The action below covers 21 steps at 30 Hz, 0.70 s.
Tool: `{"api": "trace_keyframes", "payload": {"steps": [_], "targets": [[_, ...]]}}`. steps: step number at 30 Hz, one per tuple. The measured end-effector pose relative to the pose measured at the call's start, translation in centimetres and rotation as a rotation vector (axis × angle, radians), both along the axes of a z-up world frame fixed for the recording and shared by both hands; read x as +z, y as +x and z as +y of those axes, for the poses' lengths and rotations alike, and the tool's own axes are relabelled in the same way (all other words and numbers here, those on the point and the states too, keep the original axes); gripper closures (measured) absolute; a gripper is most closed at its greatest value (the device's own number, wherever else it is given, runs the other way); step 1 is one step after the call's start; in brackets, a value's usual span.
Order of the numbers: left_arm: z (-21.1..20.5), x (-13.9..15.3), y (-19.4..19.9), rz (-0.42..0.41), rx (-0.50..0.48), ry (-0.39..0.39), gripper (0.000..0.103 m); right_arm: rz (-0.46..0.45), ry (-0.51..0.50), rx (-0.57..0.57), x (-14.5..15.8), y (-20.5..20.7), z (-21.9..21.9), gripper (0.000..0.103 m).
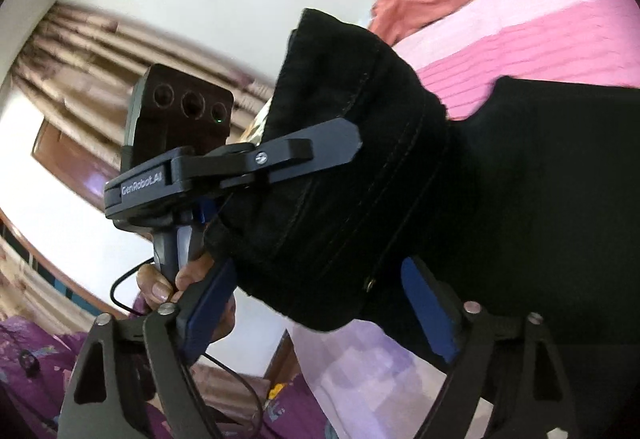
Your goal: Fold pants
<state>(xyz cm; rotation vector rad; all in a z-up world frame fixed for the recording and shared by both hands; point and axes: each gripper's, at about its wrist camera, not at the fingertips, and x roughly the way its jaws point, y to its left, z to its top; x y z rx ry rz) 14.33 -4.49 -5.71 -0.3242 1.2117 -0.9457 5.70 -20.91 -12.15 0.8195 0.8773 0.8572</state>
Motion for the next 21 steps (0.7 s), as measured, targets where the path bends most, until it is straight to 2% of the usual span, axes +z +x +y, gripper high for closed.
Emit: {"api": "trace_keyframes", "payload": {"steps": [2,4,7,10,12,13,15,17,18,19,20,21], "targets": [[-1.4,-0.3,0.1,0.009,-0.026,-0.003,0.08,0.011,-0.007,-0.031,-0.4,-0.3,-1.6,0.017],[-3.1,-1.2,0.4,0.053,-0.056,0.001,0.071,0.021,-0.011,-0.038,-0.7,-0.3,-2.3,0.017],[-4.2,-1.7,0.5,0.085,-0.072,-0.017,0.071,0.02,-0.005,-0.046,-0.8,-1.1,-3.2,0.012],[-4.5,-1.5,0.6,0.099,-0.078,-0.033,0.063,0.089,-0.044,-0.045,-2.1,-0.6,-3.1,0.006],[-4.5,-0.6,0.5,0.076,-0.077,-0.04,0.061,0.108,-0.004,-0.061,-2.9,-0.6,-3.4,0.006],[-4.4,0.1,0.3,0.032,-0.067,-0.016,0.056,0.112,0.001,-0.065,-3.0,-0.3,-3.6,0.006],[-4.0,0.9,-0.1,-0.03,-0.053,0.017,0.049,0.105,-0.013,-0.064,-2.8,-0.1,-3.5,0.006],[-3.2,1.0,-0.4,-0.047,-0.034,0.024,0.043,0.084,-0.057,-0.058,-2.3,0.1,-2.9,0.008],[-2.8,0.9,-0.5,-0.051,-0.023,0.029,0.042,0.065,-0.095,-0.056,-2.0,-0.4,-2.7,0.012],[-2.1,0.9,-0.8,-0.056,-0.002,0.036,0.042,0.053,-0.161,-0.059,-1.8,-0.3,-2.3,0.034],[-1.6,0.7,-0.9,-0.057,0.011,0.038,0.042,0.062,-0.217,-0.063,-1.9,-0.2,-2.2,0.068],[-0.7,0.4,-1.2,-0.051,0.042,0.045,0.042,0.086,-0.237,-0.066,-2.3,0.4,-2.2,0.083]]}}
